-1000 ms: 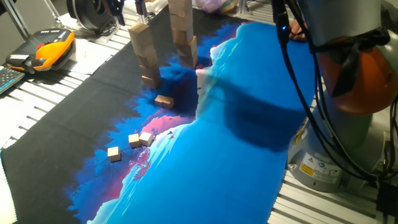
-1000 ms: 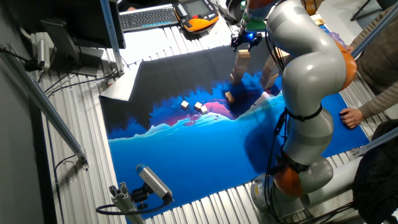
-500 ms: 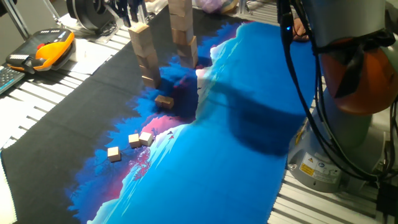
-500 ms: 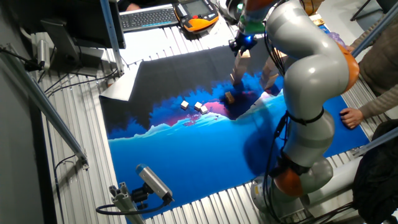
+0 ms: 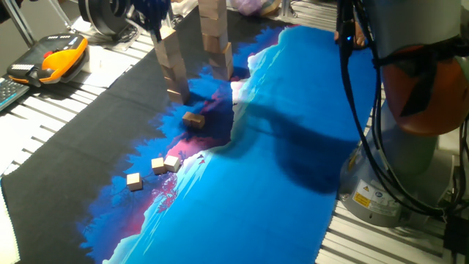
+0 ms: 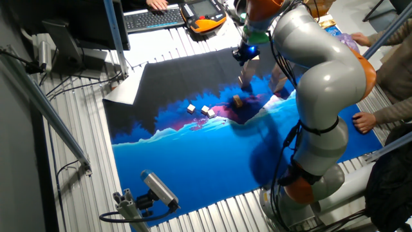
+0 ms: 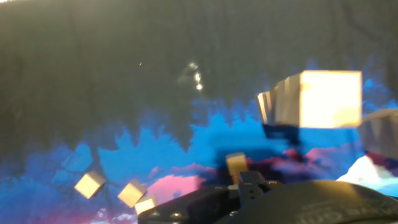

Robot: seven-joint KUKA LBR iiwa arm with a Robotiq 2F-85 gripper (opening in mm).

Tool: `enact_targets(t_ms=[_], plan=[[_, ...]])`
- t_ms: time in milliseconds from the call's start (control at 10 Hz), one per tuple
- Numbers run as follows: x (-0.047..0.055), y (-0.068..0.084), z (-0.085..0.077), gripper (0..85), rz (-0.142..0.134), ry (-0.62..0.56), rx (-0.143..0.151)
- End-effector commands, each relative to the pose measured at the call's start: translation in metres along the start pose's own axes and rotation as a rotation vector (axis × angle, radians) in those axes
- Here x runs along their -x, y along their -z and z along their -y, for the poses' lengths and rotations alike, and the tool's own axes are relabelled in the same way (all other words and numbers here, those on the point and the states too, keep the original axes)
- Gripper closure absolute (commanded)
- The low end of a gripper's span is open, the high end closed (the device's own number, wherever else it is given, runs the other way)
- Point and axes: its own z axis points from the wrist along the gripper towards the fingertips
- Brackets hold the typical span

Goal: Stack the blocks in a vertical line of five

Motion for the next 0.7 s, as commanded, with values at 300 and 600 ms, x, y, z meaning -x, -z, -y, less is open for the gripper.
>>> enact_targets(t_ms=[300,600], plan=[[-0.0034,-0.0020,-0.0036,85.0,-0.012,-0.004,0.009],[-0.0025,-0.0031,-0.0036,85.0,-0.035,-0.002,0.025]])
